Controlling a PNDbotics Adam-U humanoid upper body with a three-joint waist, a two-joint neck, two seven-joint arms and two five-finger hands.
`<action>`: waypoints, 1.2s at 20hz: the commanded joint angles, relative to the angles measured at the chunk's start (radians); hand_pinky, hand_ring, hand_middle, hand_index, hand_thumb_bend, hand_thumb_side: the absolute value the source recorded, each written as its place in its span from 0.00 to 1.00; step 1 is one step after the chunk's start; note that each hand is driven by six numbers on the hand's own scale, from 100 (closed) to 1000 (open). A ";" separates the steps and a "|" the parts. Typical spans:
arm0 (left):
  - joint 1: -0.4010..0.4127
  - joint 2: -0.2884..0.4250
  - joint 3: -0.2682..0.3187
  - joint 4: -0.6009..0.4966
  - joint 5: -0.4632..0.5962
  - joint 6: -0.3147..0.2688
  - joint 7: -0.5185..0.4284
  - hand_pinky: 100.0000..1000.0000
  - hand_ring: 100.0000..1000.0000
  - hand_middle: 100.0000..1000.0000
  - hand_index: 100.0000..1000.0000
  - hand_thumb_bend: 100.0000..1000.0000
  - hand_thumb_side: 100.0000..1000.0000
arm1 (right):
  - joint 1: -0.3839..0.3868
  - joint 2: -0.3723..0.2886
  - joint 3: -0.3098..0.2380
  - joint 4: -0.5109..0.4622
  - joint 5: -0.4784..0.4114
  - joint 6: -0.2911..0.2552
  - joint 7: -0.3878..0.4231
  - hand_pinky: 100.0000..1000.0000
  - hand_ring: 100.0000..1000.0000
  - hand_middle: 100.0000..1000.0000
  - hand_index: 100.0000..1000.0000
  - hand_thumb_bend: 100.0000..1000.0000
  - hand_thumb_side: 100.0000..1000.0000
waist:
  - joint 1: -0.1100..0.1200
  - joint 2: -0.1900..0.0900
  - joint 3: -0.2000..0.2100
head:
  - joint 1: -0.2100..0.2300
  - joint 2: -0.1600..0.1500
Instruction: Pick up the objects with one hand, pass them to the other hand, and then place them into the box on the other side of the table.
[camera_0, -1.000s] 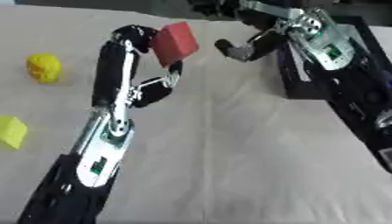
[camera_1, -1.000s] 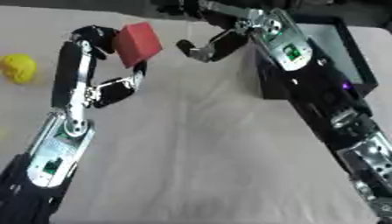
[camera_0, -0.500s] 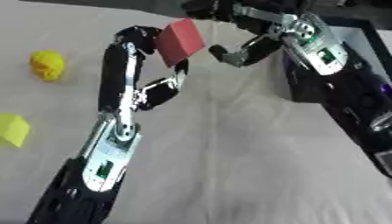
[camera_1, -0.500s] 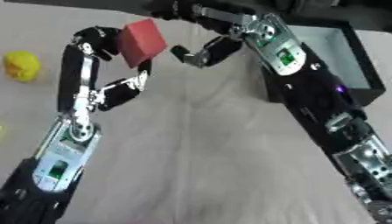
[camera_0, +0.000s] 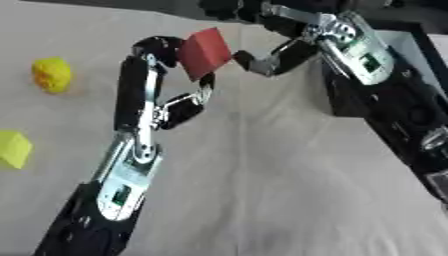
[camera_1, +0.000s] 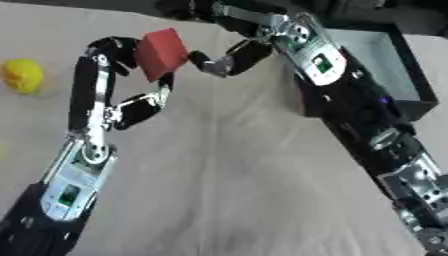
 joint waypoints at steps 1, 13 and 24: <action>-0.015 -0.016 -0.004 -0.010 0.003 -0.003 0.000 0.44 0.45 0.42 0.36 0.00 0.00 | -0.016 -0.021 -0.003 -0.025 0.015 -0.274 0.250 1.00 1.00 1.00 1.00 0.06 0.06 | 0.003 -0.017 0.001 | -0.006 -0.004; -0.015 -0.018 -0.008 -0.009 0.013 -0.015 0.018 0.42 0.44 0.41 0.35 0.00 0.00 | -0.005 -0.018 0.017 -0.011 0.062 -0.337 0.250 1.00 1.00 1.00 1.00 0.05 0.10 | 0.003 -0.014 -0.003 | -0.008 0.011; -0.020 -0.022 -0.032 -0.013 0.023 -0.042 0.008 0.42 0.44 0.40 0.35 0.00 0.00 | -0.003 -0.008 0.008 0.013 0.054 -0.338 0.250 1.00 1.00 1.00 1.00 0.02 0.06 | -0.001 -0.018 0.000 | -0.010 0.007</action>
